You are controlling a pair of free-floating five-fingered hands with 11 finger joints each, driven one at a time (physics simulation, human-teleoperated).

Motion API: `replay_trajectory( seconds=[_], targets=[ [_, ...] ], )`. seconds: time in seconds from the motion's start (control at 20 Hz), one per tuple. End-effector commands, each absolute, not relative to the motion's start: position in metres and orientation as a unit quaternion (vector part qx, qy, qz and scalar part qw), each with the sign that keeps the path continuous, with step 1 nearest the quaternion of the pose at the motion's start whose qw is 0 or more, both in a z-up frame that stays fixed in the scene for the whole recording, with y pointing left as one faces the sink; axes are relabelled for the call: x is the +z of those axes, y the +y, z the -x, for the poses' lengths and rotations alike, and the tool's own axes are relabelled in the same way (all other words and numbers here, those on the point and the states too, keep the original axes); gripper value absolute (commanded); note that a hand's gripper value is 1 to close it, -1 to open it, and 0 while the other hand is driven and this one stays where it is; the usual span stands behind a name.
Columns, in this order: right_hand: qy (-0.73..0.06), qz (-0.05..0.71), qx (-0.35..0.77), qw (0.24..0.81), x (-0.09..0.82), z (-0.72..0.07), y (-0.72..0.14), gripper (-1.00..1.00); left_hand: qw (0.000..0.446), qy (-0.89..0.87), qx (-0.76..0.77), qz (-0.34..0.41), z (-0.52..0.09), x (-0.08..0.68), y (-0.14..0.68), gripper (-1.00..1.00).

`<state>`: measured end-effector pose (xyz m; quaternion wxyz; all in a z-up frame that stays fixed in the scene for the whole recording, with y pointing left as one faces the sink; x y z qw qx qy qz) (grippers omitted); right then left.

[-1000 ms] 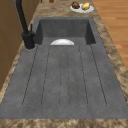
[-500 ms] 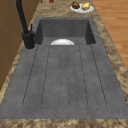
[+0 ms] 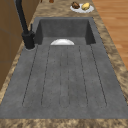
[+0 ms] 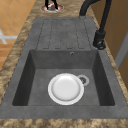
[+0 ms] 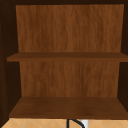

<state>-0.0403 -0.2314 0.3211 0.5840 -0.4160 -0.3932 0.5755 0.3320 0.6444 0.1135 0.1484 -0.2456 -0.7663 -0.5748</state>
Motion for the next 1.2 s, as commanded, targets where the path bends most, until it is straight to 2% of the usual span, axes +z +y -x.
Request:
replay_trajectory(
  seconds=[0.0, 0.4, 0.65, 1.15],
  targets=[
    [-0.393, 0.416, 0.576, 0.584, 0.321, 0.04, -0.231, 0.0, 0.144, -0.769, -0.566, 0.26, -0.332, 0.101, 0.659, 1.0],
    [-0.393, 0.416, 0.576, 0.584, 0.321, 0.04, -0.231, 0.0, 0.095, -0.783, -0.567, 0.239, -0.326, 0.102, 0.657, 1.0],
    [-0.393, 0.416, 0.576, 0.584, 0.321, 0.04, -0.231, 0.0, 0.099, -0.789, -0.566, 0.22, -0.331, 0.109, 0.66, 1.0],
    [-0.393, 0.416, 0.576, 0.584, 0.321, 0.04, -0.231, 0.0, 0.094, -0.785, -0.564, 0.241, -0.34, 0.149, 0.652, 1.0]
  ],
)
